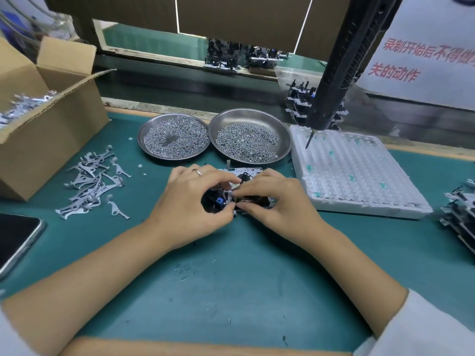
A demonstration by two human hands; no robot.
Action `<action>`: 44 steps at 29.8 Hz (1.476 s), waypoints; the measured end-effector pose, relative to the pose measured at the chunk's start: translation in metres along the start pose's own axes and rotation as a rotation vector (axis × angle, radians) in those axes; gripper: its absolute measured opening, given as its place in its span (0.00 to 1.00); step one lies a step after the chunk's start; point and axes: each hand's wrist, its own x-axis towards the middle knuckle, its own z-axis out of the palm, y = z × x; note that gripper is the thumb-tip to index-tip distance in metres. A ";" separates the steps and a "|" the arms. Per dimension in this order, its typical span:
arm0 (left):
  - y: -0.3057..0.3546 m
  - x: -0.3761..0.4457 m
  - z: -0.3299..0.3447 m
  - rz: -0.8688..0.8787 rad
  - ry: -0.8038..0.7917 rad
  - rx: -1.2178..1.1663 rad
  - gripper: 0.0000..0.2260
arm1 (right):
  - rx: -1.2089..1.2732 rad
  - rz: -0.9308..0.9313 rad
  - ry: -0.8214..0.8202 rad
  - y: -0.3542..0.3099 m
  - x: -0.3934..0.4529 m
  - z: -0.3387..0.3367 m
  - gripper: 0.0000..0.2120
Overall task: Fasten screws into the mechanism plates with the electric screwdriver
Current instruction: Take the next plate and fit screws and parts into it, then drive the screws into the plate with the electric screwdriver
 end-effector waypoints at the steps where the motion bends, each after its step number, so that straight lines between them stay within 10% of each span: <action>1: 0.000 0.000 0.001 -0.006 -0.001 0.017 0.19 | 0.027 0.022 0.011 0.000 0.001 0.000 0.09; 13: -0.003 0.001 0.010 -0.018 0.017 -0.022 0.16 | 0.053 0.048 0.040 -0.005 -0.001 -0.001 0.09; 20: -0.007 0.003 0.011 -0.065 0.019 -0.101 0.10 | 0.040 0.145 0.972 -0.010 0.033 -0.049 0.23; 24: -0.007 0.003 0.012 -0.096 0.021 -0.156 0.10 | 0.213 0.195 0.824 -0.013 0.076 -0.086 0.38; 35: -0.009 0.004 0.011 -0.088 0.049 -0.157 0.13 | 0.814 0.034 0.768 -0.051 0.080 -0.025 0.09; 44: -0.009 0.004 0.014 -0.083 0.065 -0.167 0.10 | 0.887 0.074 0.723 -0.056 0.068 0.000 0.07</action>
